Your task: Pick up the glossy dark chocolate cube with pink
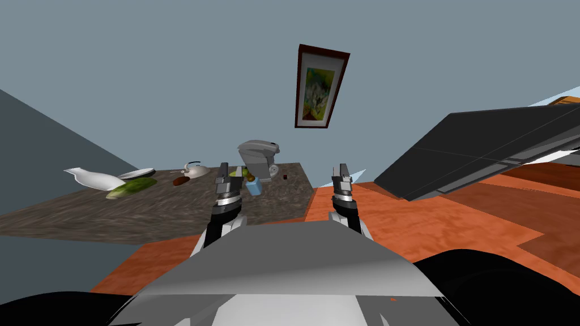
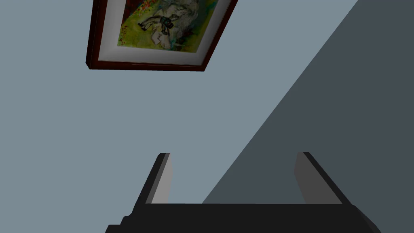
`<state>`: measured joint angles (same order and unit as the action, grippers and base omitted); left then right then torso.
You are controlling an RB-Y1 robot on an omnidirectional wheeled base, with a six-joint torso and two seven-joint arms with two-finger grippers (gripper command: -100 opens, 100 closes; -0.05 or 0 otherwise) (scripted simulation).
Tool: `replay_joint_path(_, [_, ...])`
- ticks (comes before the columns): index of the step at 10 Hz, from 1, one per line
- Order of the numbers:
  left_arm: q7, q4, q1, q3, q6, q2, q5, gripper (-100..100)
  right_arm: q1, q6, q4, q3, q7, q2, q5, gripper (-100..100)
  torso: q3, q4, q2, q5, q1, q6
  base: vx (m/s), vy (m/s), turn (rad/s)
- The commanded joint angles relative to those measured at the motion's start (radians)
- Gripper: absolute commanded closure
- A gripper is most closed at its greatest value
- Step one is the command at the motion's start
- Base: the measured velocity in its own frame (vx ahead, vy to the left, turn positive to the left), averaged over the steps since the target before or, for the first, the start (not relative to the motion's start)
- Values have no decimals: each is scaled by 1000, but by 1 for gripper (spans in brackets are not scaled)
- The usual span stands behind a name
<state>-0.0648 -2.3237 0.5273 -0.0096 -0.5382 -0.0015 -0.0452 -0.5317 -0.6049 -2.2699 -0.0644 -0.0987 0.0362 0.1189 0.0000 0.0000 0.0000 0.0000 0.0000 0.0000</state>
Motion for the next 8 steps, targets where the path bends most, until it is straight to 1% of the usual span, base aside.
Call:
replay_joint_path(1, [3, 16, -14, -3, 19, 30, 1, -100, 0, 0, 0, 0, 0, 0, 0, 0, 0, 0, 0, 0, 0, 0, 0, 0, 0])
replay_joint_path(3, [10, 50, -48, -12, 61, 72, 2, -100, 0, 0, 0, 0, 0, 0, 0, 0, 0, 0, 0, 0, 0, 0, 3, -9, 4])
replay_joint_path(5, [22, 100, -97, -26, 121, 105, 3, -100, 0, 0, 0, 0, 0, 0, 0, 0, 0, 0, -1, 0, -1, 0, 4, -17, 10])
replay_joint_path(6, [22, 100, -97, -26, 126, 105, 3, -100, 0, 0, 0, 0, 0, 0, 0, 0, 0, 0, -1, 0, -1, 0, 2, -14, 6])
replay_joint_path(7, [29, 130, -127, -35, 163, 119, 4, -100, 0, 0, 0, 0, 0, 0, 0, 0, 0, 0, -1, 0, -1, 0, 2, -12, 9])
replay_joint_path(8, [29, 130, -127, -35, 165, 119, 4, -100, 0, 0, 0, 0, 0, 0, 0, 0, 0, 0, -1, 0, -1, 0, 2, -10, 4])
